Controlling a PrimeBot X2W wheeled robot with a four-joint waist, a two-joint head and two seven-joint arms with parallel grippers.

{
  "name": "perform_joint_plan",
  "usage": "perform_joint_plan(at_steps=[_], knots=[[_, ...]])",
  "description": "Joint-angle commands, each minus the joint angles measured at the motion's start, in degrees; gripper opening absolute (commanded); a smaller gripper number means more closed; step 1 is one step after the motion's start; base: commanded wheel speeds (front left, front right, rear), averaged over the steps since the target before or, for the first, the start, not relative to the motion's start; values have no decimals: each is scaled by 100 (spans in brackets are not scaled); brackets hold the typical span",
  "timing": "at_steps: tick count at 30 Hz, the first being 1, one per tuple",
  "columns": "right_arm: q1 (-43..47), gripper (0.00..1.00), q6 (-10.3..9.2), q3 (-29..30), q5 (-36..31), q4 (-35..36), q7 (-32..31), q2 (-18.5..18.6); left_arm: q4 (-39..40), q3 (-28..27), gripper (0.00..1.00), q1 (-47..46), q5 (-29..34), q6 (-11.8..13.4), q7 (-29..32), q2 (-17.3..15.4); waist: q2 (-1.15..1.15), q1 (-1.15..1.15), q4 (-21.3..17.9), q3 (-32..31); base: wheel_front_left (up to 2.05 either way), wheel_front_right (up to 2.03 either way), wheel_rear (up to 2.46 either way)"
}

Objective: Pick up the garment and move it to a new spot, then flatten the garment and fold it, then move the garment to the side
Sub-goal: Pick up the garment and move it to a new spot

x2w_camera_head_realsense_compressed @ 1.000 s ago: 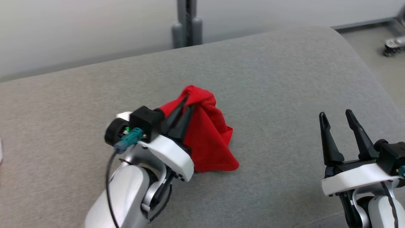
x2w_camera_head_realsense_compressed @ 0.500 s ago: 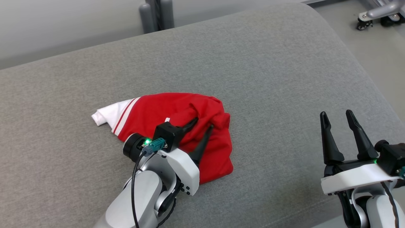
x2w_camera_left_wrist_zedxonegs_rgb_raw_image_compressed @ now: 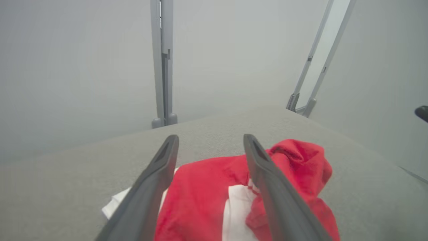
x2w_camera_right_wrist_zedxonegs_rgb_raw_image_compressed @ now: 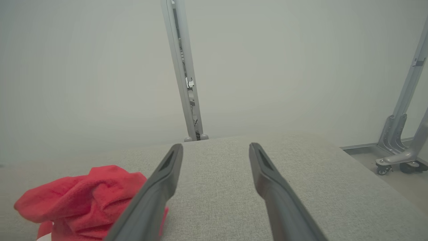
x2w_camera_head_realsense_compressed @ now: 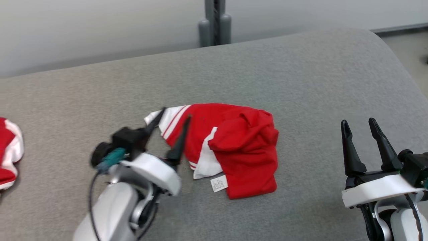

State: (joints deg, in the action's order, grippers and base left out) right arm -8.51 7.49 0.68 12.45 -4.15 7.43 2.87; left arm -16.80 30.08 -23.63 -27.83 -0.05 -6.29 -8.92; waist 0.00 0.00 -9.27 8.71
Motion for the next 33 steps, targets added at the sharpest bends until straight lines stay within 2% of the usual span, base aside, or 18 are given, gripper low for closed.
perform_joint_plan(at_steps=[1, 8, 18, 24, 33], knots=[[67, 100, 1, 15, -65, 40, -21, 33, 81, -136, 100, 123, -12, 130, -64, -121, 0, 0, 195, -142, 0, 0, 0], [188, 100, 1, 33, -135, 130, -147, 73, 588, -875, 100, 664, -192, 746, -247, -641, 0, 0, 539, -364, 0, 0, 0], [440, 100, 1, -61, -166, 172, -275, 139, 1512, -1513, 100, 1728, -285, 1327, -323, -1180, 0, 0, 787, -714, 0, 0, 0], [636, 100, 1, -56, -182, 216, -359, 188, 1974, -1430, 100, 2219, -219, 1528, -176, -1256, 0, 0, 820, -877, 0, 0, 0], [959, 100, 1, 61, -231, 407, -511, 179, 2235, -1322, 100, 2558, -186, 1616, -42, -1333, 0, 0, 822, -1003, 0, 0, 0]])
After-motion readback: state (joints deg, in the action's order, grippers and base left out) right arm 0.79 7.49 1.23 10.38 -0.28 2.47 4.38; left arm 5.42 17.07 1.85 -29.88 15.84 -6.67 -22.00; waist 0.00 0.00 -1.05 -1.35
